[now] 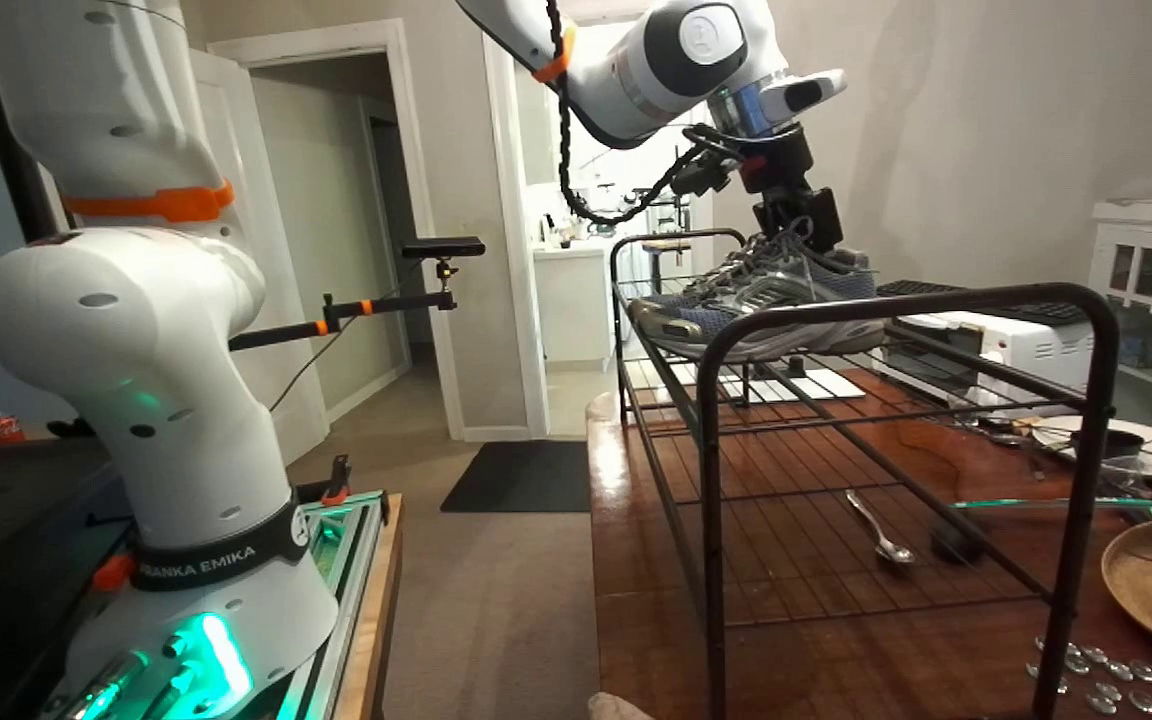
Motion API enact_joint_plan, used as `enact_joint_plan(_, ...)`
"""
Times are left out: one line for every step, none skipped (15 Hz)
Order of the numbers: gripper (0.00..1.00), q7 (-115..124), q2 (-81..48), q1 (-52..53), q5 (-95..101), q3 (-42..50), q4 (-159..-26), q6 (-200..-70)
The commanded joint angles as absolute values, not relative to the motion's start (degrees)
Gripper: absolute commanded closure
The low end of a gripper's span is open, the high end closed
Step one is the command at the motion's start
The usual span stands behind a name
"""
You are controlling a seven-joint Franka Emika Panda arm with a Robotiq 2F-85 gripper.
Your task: Rotate the sneakers on the topmost shelf.
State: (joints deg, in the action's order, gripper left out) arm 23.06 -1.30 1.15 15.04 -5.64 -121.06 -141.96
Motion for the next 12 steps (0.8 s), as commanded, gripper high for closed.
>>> enact_joint_plan(0.67,24.6,-2.0,2.3,16.6,-4.6,-118.9,-137.6)
enact_joint_plan(0.74,24.1,-1.8,2.4,15.4,-4.7,-118.6,-136.9)
enact_joint_plan(0.83,24.0,-1.7,2.5,15.1,-4.7,-118.5,-136.7)
enact_joint_plan(0.89,23.8,-1.7,2.6,14.6,-4.7,-118.4,-136.5)
enact_joint_plan(0.98,24.1,-1.8,2.6,14.6,-4.7,-118.3,-136.3)
enact_joint_plan(0.98,24.3,-1.9,2.7,14.8,-4.7,-118.1,-136.1)
enact_joint_plan(0.96,24.3,-1.9,2.7,14.8,-4.7,-118.0,-135.8)
enact_joint_plan(0.95,24.3,-1.9,2.7,14.7,-4.6,-117.9,-135.7)
enact_joint_plan(0.97,23.8,-1.9,2.7,14.0,-4.6,-117.8,-135.6)
enact_joint_plan(0.96,22.7,-1.5,2.6,13.5,-4.5,-117.7,-135.4)
enact_joint_plan(0.96,22.3,-1.2,2.5,13.5,-4.5,-117.7,-135.6)
enact_joint_plan(0.96,19.7,-0.6,2.5,11.5,-4.5,-117.6,-135.4)
